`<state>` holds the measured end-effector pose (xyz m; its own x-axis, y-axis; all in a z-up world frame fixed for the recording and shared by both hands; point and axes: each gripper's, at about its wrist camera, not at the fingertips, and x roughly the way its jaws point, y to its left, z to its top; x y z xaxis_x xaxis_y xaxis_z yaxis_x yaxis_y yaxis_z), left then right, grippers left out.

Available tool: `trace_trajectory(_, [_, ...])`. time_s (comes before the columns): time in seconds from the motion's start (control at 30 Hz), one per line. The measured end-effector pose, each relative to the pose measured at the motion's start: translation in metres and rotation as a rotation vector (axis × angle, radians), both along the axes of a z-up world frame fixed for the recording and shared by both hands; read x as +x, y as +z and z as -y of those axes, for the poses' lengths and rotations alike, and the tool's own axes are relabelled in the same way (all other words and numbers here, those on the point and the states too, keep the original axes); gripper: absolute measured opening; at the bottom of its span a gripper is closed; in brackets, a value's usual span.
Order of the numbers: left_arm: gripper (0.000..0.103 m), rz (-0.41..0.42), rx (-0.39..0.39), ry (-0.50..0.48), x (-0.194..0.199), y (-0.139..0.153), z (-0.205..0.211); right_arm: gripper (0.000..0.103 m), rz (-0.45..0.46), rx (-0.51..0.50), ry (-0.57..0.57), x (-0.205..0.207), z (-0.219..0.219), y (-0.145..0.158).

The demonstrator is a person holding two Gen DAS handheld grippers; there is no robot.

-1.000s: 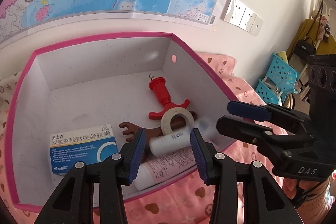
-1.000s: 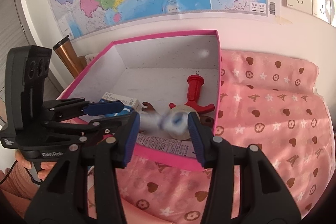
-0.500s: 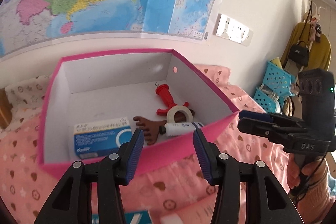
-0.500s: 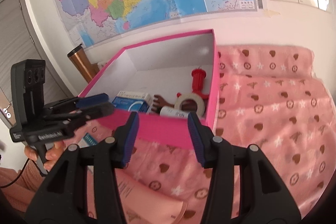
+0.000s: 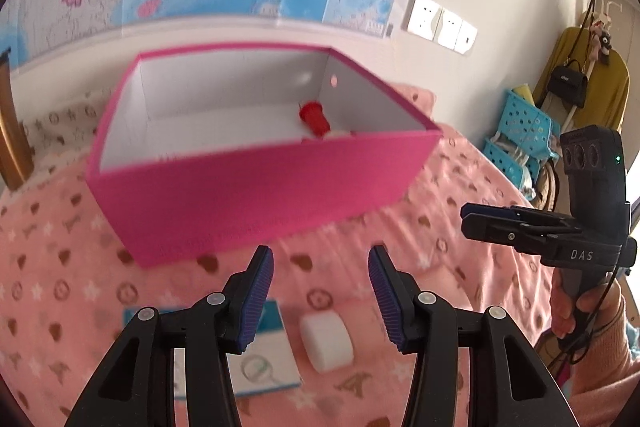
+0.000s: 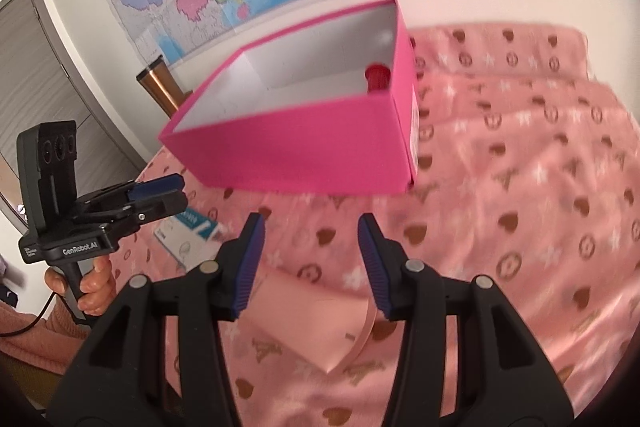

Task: Organize rigid objects
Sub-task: 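Withdraw the open right gripper from the box, then move the left gripper to the pink tube with white cap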

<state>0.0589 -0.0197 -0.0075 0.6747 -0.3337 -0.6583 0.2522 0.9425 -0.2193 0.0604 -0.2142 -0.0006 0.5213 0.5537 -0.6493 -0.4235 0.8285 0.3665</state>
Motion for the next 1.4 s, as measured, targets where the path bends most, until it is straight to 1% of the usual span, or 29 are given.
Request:
trace_trajectory(0.17, [0.050, -0.046, 0.000, -0.007, -0.007, -0.015, 0.005, 0.050, -0.048, -0.009, 0.001, -0.009, 0.002, -0.015])
trace_trajectory(0.4, [0.050, -0.074, 0.026, -0.008, -0.015, -0.024, 0.011, 0.050, -0.082, 0.001, -0.019, -0.016, 0.008, -0.028])
trace_trajectory(0.7, [0.050, -0.110, 0.015, -0.013, -0.022, -0.034, 0.014, 0.050, -0.121, 0.005, -0.031, -0.020, 0.010, -0.041])
trace_trajectory(0.97, [0.050, -0.137, 0.014, -0.019, -0.027, -0.042, 0.014, 0.050, -0.136, 0.004, -0.027, -0.025, 0.009, -0.045])
trace_trajectory(1.2, [0.050, -0.137, 0.011, -0.019, -0.028, -0.044, 0.013, 0.050, -0.128, -0.021, -0.022, -0.029, 0.006, -0.044])
trace_trajectory(1.4, [0.050, -0.135, 0.013, -0.018, -0.025, -0.044, 0.014, 0.052, -0.142, -0.030, -0.052, -0.029, 0.012, -0.047])
